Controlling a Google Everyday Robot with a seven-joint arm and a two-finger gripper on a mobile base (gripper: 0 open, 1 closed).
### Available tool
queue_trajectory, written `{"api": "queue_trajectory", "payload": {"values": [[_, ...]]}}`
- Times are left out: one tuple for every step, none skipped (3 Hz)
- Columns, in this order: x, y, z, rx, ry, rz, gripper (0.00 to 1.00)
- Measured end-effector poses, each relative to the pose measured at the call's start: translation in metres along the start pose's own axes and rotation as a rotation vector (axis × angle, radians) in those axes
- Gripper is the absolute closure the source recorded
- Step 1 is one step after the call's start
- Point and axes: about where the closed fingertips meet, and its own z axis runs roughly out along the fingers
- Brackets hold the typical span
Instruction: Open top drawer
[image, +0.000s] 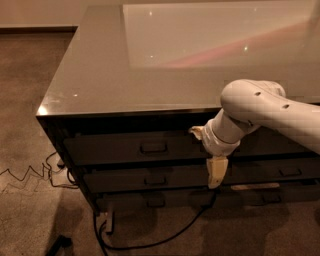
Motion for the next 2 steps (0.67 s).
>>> {"api": "queue_trajectory", "payload": {"values": [[0.014,-0.014,0.007,0.016,0.008,0.020,0.00],[0.022,-0.030,0.020,0.015,0.017,0.029,0.00]]}}
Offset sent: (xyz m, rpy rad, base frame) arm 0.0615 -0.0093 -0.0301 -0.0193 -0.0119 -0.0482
